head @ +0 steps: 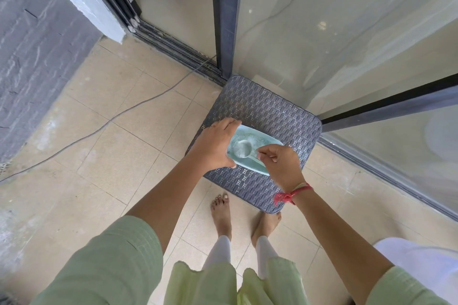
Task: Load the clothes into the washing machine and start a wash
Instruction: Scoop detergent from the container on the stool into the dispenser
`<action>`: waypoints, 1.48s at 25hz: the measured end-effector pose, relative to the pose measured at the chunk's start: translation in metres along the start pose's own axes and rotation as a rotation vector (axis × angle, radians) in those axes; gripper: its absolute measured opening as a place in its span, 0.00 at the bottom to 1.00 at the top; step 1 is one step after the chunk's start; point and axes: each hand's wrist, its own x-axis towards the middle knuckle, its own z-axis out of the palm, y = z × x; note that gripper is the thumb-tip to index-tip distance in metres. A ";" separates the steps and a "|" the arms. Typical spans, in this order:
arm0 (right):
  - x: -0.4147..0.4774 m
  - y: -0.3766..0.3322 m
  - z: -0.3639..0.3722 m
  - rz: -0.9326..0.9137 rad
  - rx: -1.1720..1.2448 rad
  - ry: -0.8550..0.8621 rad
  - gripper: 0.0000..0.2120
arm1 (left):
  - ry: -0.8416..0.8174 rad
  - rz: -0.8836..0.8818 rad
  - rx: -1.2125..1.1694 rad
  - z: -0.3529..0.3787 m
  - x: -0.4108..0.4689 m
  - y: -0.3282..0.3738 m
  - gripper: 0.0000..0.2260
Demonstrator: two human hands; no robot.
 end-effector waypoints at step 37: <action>-0.812 0.115 -0.179 0.289 1.521 1.579 0.06 | -0.442 1.201 -0.207 0.121 -0.405 0.630 0.37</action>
